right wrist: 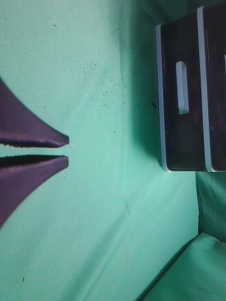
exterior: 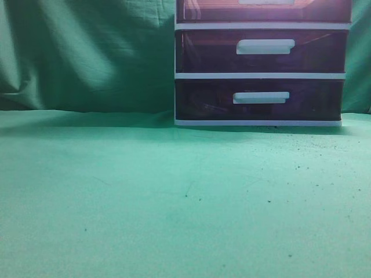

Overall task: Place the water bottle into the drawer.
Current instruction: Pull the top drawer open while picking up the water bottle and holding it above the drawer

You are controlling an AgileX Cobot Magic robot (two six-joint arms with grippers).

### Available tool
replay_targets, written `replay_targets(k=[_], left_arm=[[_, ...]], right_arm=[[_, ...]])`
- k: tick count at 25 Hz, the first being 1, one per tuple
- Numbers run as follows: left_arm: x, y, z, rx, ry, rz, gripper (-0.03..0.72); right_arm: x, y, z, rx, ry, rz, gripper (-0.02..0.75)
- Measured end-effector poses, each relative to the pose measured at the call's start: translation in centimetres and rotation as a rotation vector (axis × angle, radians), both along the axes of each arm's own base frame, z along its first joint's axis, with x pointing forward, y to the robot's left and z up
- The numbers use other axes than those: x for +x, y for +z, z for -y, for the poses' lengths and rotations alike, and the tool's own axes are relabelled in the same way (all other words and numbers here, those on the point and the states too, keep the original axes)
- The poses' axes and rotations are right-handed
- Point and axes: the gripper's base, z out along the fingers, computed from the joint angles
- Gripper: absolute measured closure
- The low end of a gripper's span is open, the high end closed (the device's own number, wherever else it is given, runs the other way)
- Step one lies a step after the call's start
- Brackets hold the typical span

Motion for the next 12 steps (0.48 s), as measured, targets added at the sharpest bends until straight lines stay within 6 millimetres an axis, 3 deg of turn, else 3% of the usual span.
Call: replay_targets(k=[12], left_arm=[[0.00,0.00,0.00,0.000,0.000,0.000,0.688]], right_arm=[[0.00,0.00,0.00,0.000,0.000,0.000,0.691]])
